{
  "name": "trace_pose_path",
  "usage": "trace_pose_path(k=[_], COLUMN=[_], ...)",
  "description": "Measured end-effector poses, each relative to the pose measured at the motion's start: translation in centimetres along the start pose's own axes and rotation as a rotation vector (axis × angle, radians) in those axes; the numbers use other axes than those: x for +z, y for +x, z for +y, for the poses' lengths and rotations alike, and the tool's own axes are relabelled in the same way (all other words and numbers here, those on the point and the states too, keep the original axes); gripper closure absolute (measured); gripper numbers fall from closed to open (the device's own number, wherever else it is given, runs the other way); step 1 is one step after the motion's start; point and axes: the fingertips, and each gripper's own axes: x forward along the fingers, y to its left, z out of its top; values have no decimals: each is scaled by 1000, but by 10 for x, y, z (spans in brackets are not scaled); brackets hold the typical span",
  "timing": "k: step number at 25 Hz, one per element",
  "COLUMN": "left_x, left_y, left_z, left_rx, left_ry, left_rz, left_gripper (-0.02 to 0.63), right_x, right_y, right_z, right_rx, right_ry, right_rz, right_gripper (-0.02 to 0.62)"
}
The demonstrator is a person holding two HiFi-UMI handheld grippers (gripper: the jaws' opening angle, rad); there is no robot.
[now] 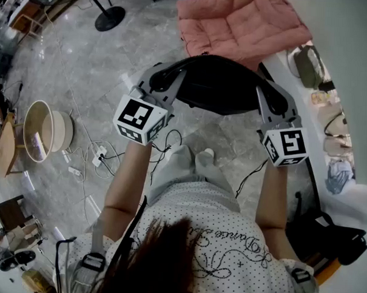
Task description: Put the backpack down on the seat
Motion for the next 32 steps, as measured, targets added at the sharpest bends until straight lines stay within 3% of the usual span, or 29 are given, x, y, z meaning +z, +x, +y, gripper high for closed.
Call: trace_pose_path(k=[16,25,32], left_x=[-11,-9,-3], left_y=[-43,3,66], left_z=[40,59,88], left_rx=[-89,-72,-15], left_ry=[-7,-21,-32], left_rz=[5,9,19], left_gripper=[586,586,585], right_x=[13,9,9], right_y=[17,49,99], right_z=[60,19,-41], right_rx=[-73,-57,1], right_ry=[43,59,51], right_rz=[18,11,1], right_gripper=[534,532,532])
